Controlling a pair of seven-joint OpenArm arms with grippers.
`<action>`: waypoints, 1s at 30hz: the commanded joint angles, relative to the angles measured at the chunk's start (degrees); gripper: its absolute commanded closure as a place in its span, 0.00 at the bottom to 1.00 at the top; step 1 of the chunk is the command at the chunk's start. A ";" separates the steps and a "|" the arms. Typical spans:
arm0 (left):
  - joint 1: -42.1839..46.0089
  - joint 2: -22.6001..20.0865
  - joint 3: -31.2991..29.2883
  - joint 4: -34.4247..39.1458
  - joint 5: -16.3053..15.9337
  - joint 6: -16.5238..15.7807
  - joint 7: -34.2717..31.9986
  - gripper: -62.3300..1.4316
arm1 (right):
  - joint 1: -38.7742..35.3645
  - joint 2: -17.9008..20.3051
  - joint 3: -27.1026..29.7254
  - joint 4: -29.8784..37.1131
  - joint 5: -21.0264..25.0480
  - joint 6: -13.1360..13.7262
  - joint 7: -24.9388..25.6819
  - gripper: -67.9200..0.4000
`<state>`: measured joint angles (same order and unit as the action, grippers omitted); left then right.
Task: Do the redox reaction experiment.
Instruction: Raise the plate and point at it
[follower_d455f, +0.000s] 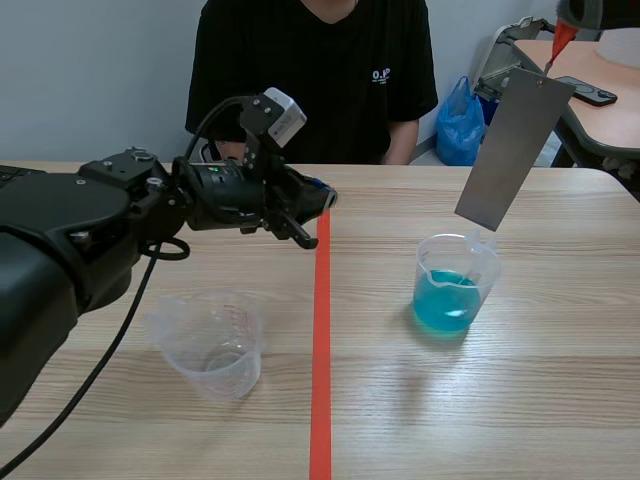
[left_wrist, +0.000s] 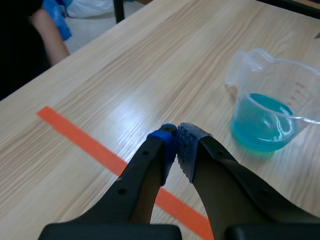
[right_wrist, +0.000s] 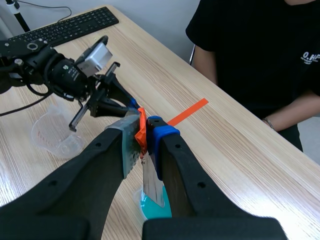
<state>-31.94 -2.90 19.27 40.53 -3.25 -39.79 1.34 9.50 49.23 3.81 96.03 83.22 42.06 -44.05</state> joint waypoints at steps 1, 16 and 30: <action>-1.18 0.87 0.39 0.98 -0.92 -0.09 -0.11 0.92 | 0.68 1.03 0.70 0.68 1.25 0.66 0.46 0.97; -1.95 5.03 3.98 0.98 -9.90 -0.09 5.62 0.92 | 0.68 1.03 0.70 0.68 1.25 0.66 0.46 0.97; -3.85 6.08 3.98 0.98 -22.75 -0.09 13.70 0.92 | 0.68 1.03 0.70 0.68 1.25 0.66 0.46 0.97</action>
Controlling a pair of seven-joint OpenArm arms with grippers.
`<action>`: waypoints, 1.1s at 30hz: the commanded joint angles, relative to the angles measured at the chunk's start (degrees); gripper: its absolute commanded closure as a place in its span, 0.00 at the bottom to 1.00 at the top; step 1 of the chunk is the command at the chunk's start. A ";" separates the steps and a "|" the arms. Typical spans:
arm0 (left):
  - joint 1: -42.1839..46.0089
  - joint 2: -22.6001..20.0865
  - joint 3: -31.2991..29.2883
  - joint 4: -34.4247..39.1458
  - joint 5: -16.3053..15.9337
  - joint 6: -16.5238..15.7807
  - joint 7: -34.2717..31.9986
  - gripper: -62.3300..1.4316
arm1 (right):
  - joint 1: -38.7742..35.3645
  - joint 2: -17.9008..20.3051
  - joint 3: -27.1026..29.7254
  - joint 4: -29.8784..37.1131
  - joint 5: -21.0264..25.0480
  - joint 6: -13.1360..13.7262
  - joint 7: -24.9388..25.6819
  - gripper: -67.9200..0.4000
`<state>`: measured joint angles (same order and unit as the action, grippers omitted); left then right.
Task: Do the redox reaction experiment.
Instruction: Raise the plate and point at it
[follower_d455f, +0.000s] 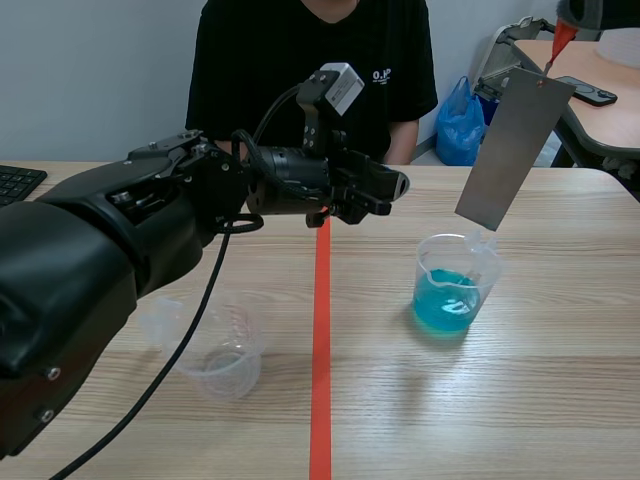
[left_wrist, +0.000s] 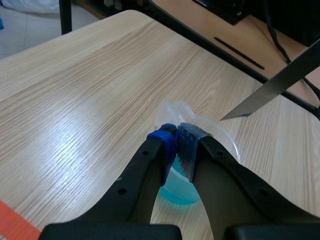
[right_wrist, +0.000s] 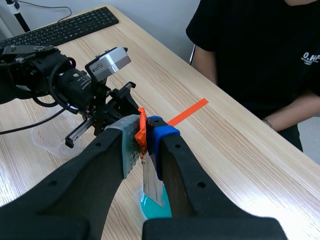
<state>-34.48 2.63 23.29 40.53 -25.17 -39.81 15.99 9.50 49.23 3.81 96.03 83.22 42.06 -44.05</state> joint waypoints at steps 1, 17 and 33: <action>-1.36 0.68 -0.04 0.98 -0.81 -0.07 -0.92 0.92 | 0.68 1.03 0.70 0.68 1.25 0.66 0.46 0.97; -1.53 3.04 -0.04 0.98 -0.55 -0.07 -6.38 0.92 | 0.68 1.03 0.70 0.68 1.25 0.66 0.46 0.97; -1.53 2.89 -0.04 0.98 0.98 -0.07 -6.80 0.92 | 0.68 1.03 0.70 0.68 1.25 0.66 0.46 0.97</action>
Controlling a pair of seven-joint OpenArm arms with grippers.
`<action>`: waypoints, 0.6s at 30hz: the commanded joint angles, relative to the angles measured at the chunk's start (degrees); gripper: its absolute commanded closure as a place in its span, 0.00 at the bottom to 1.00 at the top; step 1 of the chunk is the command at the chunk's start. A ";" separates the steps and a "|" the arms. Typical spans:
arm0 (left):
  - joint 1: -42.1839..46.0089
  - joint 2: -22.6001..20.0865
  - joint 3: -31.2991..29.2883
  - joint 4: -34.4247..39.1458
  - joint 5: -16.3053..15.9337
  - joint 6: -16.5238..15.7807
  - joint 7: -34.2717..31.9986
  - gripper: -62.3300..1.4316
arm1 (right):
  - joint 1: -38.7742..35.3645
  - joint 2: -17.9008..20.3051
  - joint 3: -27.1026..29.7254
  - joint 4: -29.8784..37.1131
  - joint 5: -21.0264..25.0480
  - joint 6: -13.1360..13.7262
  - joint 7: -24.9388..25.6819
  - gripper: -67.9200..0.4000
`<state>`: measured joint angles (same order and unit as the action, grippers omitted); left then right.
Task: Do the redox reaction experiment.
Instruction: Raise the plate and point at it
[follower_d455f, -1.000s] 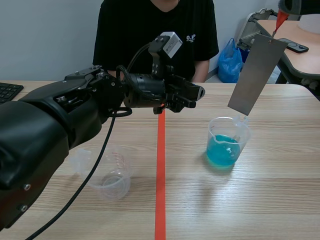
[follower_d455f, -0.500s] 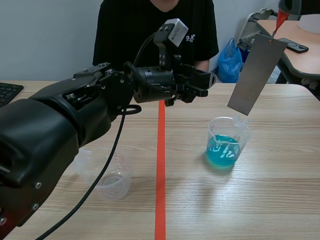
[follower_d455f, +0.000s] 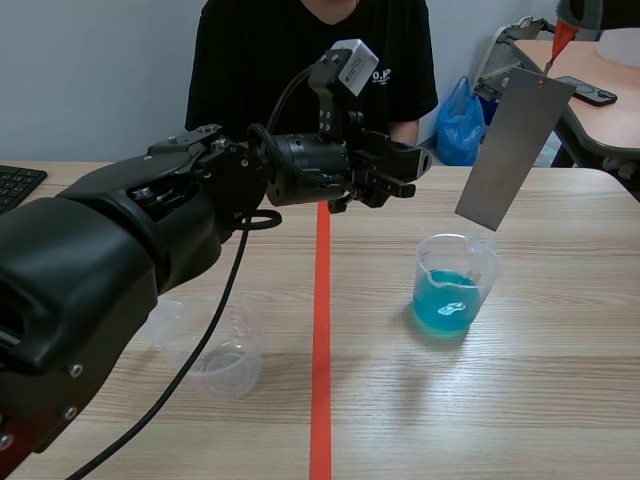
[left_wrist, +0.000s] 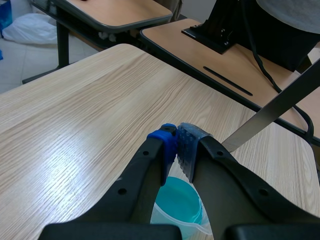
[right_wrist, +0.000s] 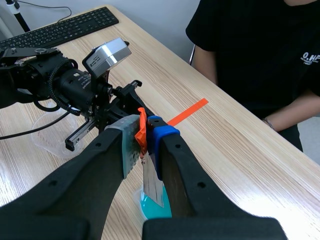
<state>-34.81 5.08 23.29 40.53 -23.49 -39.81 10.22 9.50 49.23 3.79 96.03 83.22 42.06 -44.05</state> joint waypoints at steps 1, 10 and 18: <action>-1.18 0.44 -0.04 0.98 -0.68 -0.07 -1.01 0.92 | 0.68 1.03 0.72 0.68 1.25 0.66 0.46 0.97; -1.05 0.44 -0.04 0.98 -0.17 -0.07 -1.05 0.92 | 0.68 1.03 0.72 0.68 1.25 0.66 0.46 0.97; -1.05 0.42 -0.04 0.98 0.83 -0.07 -1.40 0.92 | 0.68 1.03 0.72 0.68 1.25 0.66 0.46 0.97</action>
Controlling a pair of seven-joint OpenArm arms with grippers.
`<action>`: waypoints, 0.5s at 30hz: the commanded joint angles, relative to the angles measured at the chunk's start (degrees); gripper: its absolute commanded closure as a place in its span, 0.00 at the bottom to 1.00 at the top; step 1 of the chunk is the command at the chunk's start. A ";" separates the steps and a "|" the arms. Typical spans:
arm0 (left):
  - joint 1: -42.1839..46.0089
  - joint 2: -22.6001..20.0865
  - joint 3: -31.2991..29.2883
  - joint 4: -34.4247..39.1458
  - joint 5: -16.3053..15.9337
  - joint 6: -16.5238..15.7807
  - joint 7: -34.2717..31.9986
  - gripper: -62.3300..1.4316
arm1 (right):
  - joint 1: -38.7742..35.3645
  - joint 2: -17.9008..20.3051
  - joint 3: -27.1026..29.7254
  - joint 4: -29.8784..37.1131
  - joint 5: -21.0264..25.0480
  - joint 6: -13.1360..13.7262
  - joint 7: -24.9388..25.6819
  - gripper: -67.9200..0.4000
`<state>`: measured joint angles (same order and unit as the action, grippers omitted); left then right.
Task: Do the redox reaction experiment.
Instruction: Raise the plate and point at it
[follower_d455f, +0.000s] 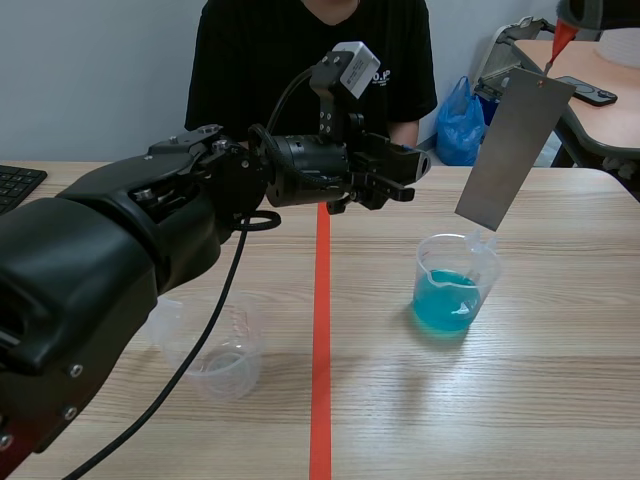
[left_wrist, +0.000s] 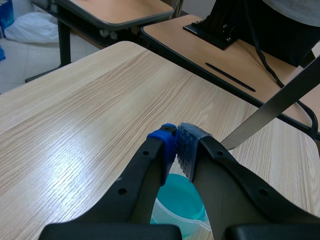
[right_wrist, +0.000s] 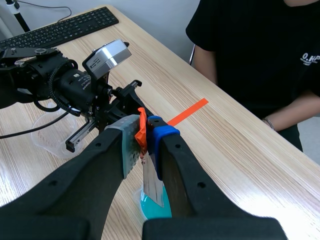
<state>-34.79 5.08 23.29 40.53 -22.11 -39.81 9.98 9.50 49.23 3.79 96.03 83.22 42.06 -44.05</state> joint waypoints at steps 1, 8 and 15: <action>-1.07 0.42 -0.04 0.98 -0.55 -0.07 -1.18 0.92 | 0.68 1.03 0.72 0.68 1.25 0.66 0.46 0.97; -1.07 0.42 -0.04 0.98 0.09 -0.07 -1.55 0.92 | 0.68 1.03 0.72 0.68 1.25 0.66 0.46 0.97; -1.07 -0.35 -0.07 0.98 0.50 -0.07 -2.75 0.92 | 0.68 1.03 0.72 0.68 1.25 0.66 0.46 0.97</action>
<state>-34.79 4.91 23.29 40.53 -21.02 -39.81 8.16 9.50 49.23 3.79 96.03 83.22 42.06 -44.05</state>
